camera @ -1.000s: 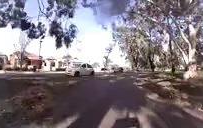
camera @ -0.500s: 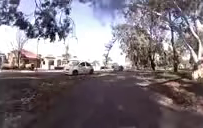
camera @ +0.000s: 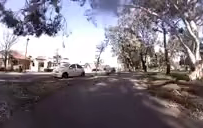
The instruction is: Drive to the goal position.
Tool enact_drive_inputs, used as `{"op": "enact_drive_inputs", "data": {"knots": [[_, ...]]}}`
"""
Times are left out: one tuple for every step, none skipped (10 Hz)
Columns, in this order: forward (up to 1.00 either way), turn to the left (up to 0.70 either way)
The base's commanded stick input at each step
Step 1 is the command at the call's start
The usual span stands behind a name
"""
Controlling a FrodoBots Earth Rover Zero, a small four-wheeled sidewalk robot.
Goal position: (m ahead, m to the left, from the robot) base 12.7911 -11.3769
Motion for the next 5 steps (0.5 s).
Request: {"op": "enact_drive_inputs", "data": {"knots": [[1.00, 0.00], [1.00, 0.00], [1.00, 0.00], [1.00, -0.26], [1.00, -0.33]]}}
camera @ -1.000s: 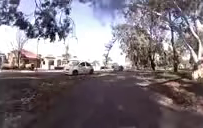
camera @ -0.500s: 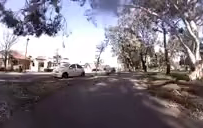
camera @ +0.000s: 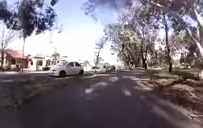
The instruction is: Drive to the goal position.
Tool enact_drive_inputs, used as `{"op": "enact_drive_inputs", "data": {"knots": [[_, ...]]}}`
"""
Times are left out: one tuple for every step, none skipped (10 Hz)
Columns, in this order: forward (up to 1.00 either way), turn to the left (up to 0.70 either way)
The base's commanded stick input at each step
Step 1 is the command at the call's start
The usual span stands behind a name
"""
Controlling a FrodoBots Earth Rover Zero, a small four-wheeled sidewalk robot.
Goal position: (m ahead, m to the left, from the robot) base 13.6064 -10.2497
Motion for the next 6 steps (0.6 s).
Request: {"op": "enact_drive_inputs", "data": {"knots": [[1.00, -0.39], [1.00, -0.27], [1.00, -0.14], [1.00, -0.02], [1.00, 0.00], [1.00, 0.00]]}}
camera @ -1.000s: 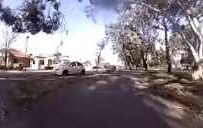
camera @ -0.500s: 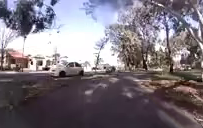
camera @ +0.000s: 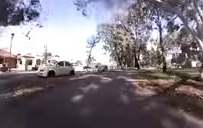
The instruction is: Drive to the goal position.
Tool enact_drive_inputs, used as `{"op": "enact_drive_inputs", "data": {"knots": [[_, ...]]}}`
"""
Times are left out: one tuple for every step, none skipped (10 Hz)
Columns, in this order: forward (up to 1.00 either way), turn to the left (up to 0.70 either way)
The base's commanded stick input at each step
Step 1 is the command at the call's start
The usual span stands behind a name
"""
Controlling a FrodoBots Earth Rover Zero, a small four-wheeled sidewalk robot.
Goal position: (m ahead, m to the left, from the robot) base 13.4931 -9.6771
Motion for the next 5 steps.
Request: {"op": "enact_drive_inputs", "data": {"knots": [[1.00, 0.00], [1.00, 0.00], [1.00, 0.00], [1.00, 0.00], [1.00, 0.00]]}}
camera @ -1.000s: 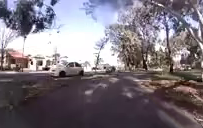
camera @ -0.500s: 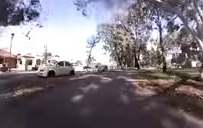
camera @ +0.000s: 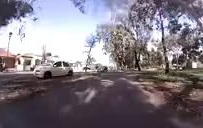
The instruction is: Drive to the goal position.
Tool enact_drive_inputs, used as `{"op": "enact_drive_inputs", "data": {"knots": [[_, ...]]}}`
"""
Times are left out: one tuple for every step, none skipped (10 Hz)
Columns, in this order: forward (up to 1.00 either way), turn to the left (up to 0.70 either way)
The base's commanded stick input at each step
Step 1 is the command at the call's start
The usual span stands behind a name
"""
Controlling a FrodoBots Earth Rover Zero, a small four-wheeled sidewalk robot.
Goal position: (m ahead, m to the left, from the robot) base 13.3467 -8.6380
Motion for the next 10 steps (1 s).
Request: {"op": "enact_drive_inputs", "data": {"knots": [[1.00, 0.00], [1.00, 0.00], [1.00, -0.30], [1.00, -0.19], [1.00, -0.07], [1.00, 0.00], [1.00, 0.00], [1.00, 0.00], [1.00, 0.00], [1.00, 0.00]]}}
